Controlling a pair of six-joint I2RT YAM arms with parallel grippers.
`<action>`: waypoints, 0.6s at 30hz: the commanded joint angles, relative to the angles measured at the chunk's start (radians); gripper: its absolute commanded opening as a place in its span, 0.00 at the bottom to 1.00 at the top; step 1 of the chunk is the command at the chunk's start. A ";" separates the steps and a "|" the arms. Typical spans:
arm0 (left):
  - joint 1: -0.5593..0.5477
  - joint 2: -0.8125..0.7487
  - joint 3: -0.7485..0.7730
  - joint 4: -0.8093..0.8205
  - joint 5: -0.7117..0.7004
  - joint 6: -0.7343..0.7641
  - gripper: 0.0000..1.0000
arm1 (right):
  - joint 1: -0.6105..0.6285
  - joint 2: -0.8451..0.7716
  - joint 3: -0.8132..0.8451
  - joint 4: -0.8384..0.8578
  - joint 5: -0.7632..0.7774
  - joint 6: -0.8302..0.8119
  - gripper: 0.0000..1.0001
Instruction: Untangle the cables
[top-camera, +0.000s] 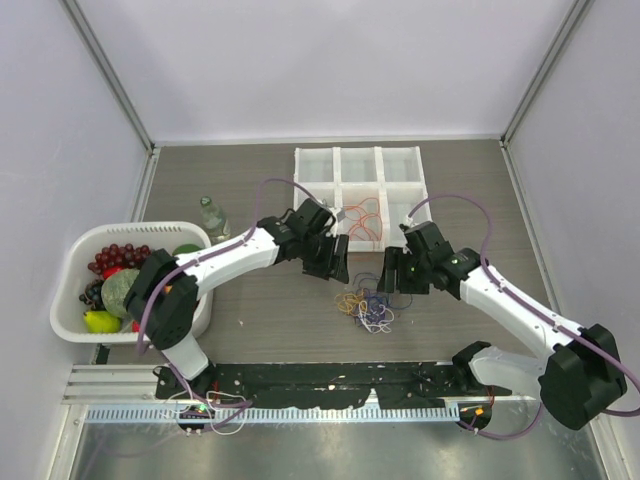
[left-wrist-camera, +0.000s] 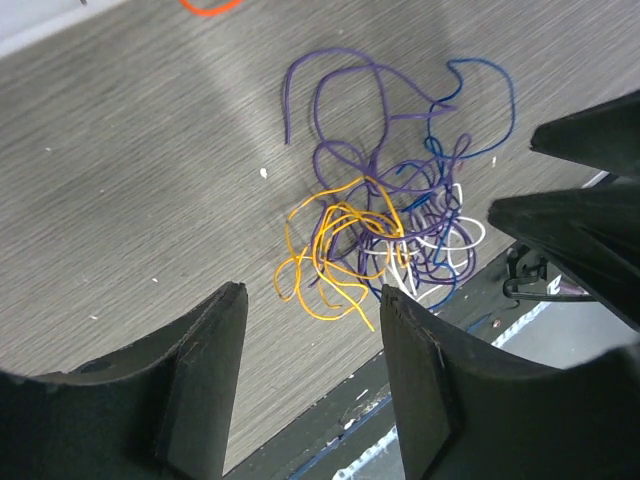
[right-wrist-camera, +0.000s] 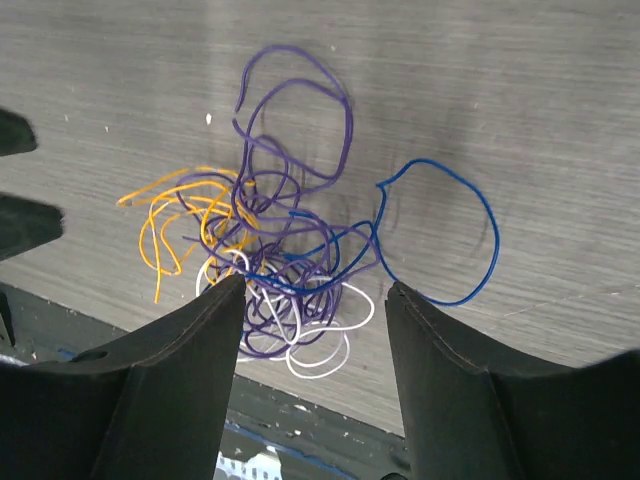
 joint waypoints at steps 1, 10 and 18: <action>-0.003 0.043 -0.006 0.052 0.083 0.023 0.60 | 0.003 -0.057 -0.011 0.094 -0.094 0.004 0.63; -0.003 0.027 -0.039 0.075 0.037 0.016 0.52 | -0.033 0.081 0.075 0.150 0.088 0.145 0.49; -0.001 -0.119 -0.095 0.018 -0.030 0.068 0.68 | -0.030 0.248 0.065 0.397 0.208 0.292 0.44</action>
